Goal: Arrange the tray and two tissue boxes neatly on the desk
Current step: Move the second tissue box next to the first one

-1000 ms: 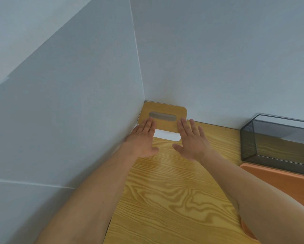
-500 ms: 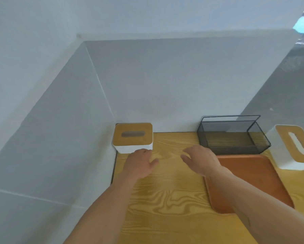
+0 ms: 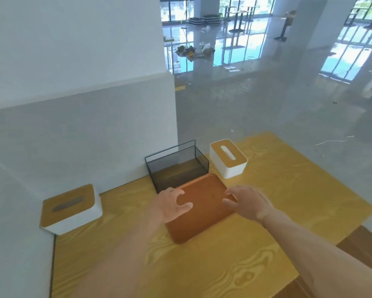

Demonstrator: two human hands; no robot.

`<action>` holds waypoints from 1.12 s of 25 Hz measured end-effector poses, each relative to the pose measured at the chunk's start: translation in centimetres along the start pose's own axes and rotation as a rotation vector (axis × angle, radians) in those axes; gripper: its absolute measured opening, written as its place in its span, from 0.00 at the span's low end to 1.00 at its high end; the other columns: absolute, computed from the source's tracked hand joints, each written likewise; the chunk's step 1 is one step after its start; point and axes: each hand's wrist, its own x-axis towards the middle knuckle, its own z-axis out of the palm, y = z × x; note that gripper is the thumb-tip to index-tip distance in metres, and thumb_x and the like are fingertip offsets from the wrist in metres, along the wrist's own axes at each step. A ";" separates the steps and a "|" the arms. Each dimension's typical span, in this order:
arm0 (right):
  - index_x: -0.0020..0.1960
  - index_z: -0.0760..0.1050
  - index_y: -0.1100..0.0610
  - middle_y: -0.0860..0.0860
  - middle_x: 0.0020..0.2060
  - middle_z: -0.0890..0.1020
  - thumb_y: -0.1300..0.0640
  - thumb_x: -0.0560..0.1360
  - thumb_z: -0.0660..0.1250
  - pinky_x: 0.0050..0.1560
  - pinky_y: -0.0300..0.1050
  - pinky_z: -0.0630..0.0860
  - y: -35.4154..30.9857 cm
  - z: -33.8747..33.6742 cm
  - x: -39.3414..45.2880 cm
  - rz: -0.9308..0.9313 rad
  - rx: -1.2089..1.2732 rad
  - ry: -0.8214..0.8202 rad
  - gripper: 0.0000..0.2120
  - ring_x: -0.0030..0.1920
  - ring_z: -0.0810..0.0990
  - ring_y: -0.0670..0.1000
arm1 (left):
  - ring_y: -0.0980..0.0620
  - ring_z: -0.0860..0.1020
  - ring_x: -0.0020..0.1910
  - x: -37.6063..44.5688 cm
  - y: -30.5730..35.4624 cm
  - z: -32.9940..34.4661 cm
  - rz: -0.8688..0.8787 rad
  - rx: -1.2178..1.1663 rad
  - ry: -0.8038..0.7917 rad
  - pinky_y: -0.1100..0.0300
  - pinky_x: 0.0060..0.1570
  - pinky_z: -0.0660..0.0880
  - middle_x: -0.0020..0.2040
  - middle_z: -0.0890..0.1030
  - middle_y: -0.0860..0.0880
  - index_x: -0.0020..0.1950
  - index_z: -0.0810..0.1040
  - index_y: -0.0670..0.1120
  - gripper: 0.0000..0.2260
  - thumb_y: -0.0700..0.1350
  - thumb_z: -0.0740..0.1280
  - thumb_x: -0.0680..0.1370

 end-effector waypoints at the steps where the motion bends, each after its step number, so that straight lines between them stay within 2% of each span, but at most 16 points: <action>1: 0.67 0.74 0.48 0.47 0.65 0.78 0.40 0.79 0.60 0.59 0.49 0.73 2.3 -0.6 -1.6 0.022 0.009 0.018 0.21 0.62 0.77 0.51 | 0.50 0.70 0.70 0.0 2.6 0.6 0.023 -0.013 0.000 0.46 0.66 0.70 0.74 0.69 0.52 0.74 0.68 0.55 0.34 0.72 0.59 0.73; 6: 0.70 0.71 0.45 0.47 0.68 0.76 0.37 0.77 0.63 0.64 0.50 0.71 12.7 -3.1 -10.0 0.135 0.028 0.108 0.24 0.66 0.74 0.53 | 0.50 0.69 0.71 0.0 14.1 4.1 0.136 -0.034 0.003 0.44 0.67 0.69 0.75 0.67 0.53 0.74 0.66 0.58 0.36 0.73 0.63 0.70; 12: 0.70 0.70 0.44 0.47 0.69 0.76 0.37 0.77 0.63 0.64 0.51 0.71 20.7 -3.7 -14.9 0.208 0.046 0.139 0.24 0.67 0.74 0.52 | 0.52 0.70 0.68 1.5 21.5 7.3 0.207 -0.042 -0.020 0.50 0.62 0.69 0.74 0.68 0.56 0.72 0.67 0.61 0.35 0.73 0.66 0.68; 17: 0.71 0.69 0.45 0.46 0.69 0.75 0.37 0.78 0.61 0.65 0.53 0.71 23.9 -3.6 -11.9 0.157 0.003 0.099 0.25 0.67 0.73 0.52 | 0.51 0.70 0.69 5.4 22.6 8.2 0.184 -0.066 -0.030 0.50 0.63 0.68 0.73 0.69 0.56 0.71 0.68 0.61 0.37 0.76 0.64 0.65; 21: 0.72 0.68 0.46 0.47 0.68 0.75 0.36 0.78 0.60 0.65 0.50 0.69 25.4 -3.5 -7.3 0.079 -0.053 0.076 0.25 0.68 0.72 0.51 | 0.50 0.70 0.70 9.5 21.7 7.8 0.193 -0.100 0.009 0.47 0.65 0.68 0.73 0.68 0.57 0.71 0.67 0.63 0.37 0.75 0.65 0.66; 28: 0.75 0.65 0.45 0.47 0.71 0.72 0.36 0.78 0.60 0.68 0.51 0.66 26.3 -4.4 2.2 -0.025 -0.083 0.028 0.28 0.72 0.69 0.51 | 0.51 0.67 0.72 13.7 18.2 6.6 0.064 -0.197 0.071 0.47 0.68 0.66 0.75 0.67 0.56 0.73 0.66 0.61 0.37 0.73 0.67 0.68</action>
